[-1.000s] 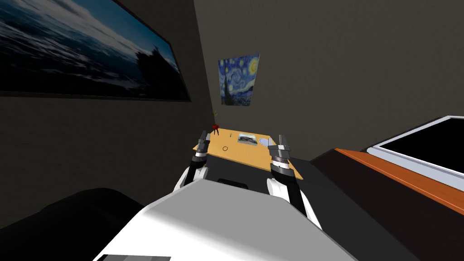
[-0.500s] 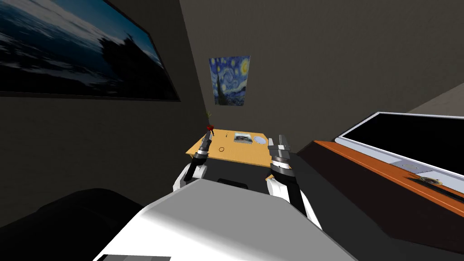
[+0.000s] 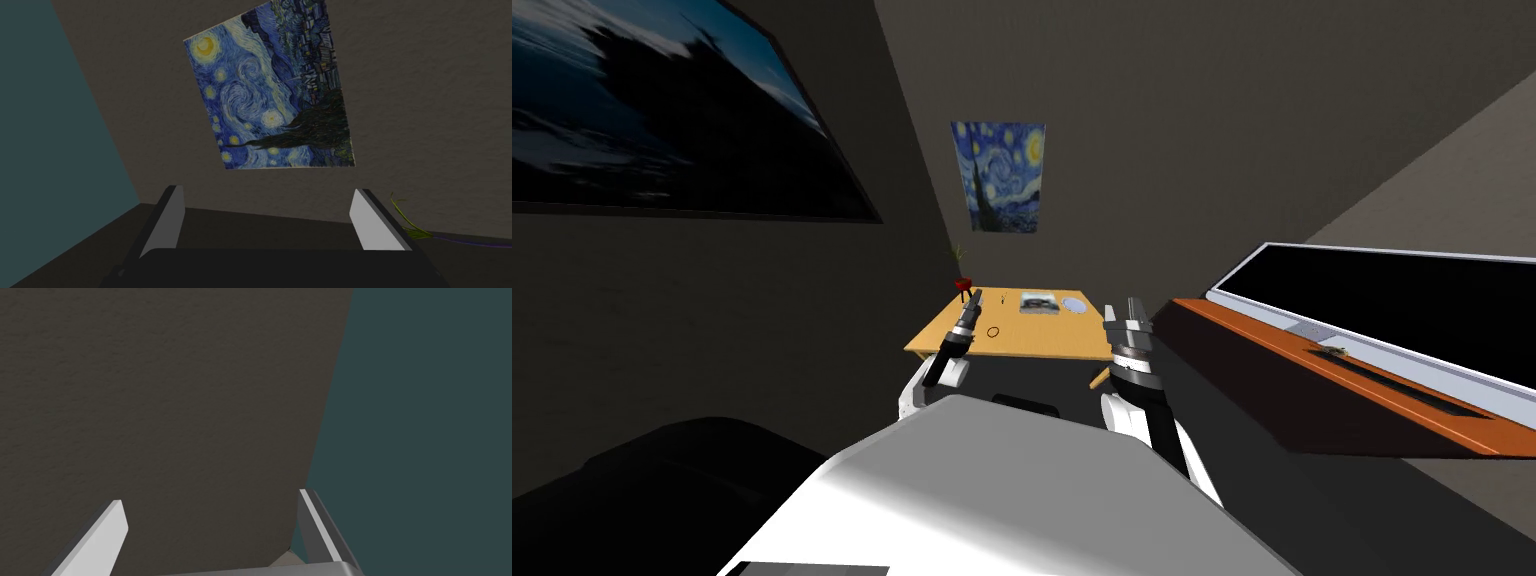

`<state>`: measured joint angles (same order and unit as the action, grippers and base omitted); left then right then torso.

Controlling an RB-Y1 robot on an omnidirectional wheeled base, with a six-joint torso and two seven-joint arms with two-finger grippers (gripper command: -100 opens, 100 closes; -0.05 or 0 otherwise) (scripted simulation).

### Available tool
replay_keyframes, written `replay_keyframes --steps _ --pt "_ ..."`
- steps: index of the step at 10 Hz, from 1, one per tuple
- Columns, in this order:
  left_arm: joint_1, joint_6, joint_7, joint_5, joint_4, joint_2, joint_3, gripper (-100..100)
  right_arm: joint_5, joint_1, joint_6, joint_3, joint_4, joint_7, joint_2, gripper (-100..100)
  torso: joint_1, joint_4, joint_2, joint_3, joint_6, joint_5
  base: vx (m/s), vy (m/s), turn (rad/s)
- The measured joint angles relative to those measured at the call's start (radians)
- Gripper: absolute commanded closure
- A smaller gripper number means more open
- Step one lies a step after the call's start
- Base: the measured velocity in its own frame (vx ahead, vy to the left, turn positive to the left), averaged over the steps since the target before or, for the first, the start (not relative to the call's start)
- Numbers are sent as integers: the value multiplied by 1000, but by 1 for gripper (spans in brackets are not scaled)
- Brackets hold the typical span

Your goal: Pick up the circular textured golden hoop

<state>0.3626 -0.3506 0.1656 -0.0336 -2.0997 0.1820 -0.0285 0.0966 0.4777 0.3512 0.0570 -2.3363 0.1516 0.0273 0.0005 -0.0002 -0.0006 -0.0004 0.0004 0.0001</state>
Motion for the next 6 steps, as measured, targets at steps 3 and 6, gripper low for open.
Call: replay_keyframes --steps 3,6 --pt "-57 81 11 28 58 34 10 -100 0 0 0 0 0 0 0 0 0 0 0 0 0 0 4 13 -208" --pt "-82 154 20 46 96 54 16 -100 0 0 0 0 0 0 0 0 0 0 0 0 -1 0 3 12 -256"
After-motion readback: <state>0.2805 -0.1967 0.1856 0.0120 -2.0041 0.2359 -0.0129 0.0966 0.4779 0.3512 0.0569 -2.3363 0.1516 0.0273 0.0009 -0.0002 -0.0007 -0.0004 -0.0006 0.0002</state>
